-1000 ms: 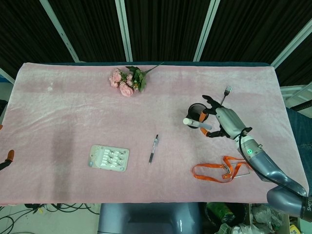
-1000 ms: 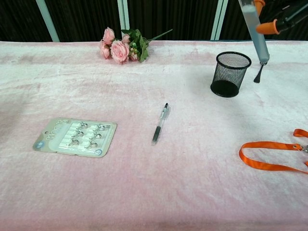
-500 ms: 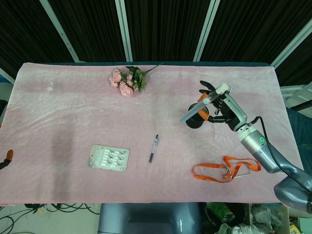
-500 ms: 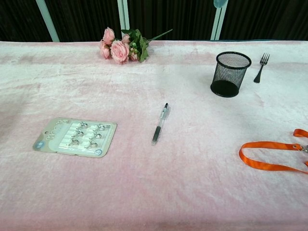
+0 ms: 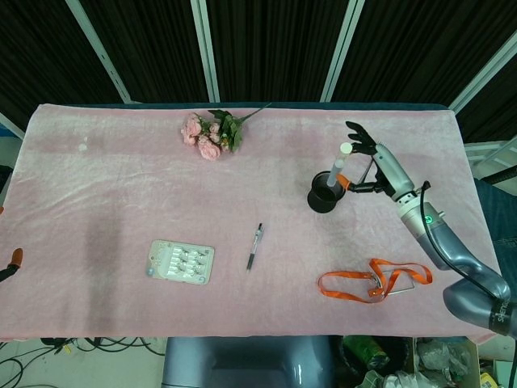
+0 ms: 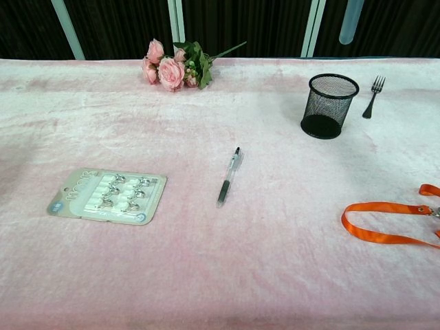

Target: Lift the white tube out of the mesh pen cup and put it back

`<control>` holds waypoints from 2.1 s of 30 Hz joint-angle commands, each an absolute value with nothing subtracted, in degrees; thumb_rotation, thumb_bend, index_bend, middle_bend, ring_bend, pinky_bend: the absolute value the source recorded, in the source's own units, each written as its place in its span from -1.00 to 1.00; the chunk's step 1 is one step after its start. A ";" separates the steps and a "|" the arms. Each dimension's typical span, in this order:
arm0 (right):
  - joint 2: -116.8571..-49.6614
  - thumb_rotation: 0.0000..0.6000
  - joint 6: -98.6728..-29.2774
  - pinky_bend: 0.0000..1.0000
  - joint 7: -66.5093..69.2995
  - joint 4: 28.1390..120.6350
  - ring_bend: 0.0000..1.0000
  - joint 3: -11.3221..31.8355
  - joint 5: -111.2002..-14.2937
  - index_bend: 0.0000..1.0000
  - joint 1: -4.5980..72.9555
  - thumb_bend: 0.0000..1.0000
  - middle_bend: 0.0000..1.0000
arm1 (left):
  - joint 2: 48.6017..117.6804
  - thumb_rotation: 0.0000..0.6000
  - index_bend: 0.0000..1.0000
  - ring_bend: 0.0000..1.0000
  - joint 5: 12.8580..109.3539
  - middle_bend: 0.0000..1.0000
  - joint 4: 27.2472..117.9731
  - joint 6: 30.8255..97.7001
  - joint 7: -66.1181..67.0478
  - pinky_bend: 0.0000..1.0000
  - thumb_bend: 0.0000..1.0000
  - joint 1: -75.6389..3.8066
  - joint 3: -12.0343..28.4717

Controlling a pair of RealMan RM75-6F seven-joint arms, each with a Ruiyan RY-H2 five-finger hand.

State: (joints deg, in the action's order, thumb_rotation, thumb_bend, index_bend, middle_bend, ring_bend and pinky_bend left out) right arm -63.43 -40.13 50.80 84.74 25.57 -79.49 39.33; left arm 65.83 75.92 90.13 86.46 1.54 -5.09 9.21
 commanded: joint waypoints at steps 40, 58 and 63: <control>-82.43 1.00 -32.52 -0.62 33.54 65.29 -0.83 20.00 -62.02 0.36 45.92 -0.29 -0.97 | 66.13 1.00 -0.73 -1.00 75.19 -0.79 89.65 86.11 1.96 -1.00 -0.32 -5.30 9.51; -85.88 1.00 -30.56 -0.62 34.21 60.72 -0.83 18.97 -64.02 0.25 46.30 -0.29 -0.97 | 66.05 1.00 -0.73 -1.00 75.05 -0.79 89.59 86.10 1.84 -1.00 -0.32 -5.32 9.63; -86.04 1.00 -30.26 -0.62 34.68 61.04 -0.83 19.04 -64.55 0.23 46.27 -0.29 -0.97 | 66.11 1.00 -0.73 -1.00 75.04 -0.79 89.56 85.94 1.99 -1.00 -0.32 -5.39 9.56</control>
State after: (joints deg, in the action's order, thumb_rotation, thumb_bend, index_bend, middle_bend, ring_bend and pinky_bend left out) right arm -86.00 -30.27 34.67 61.05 19.03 -64.49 46.27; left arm 66.11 75.04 89.56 85.94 1.98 -5.39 9.56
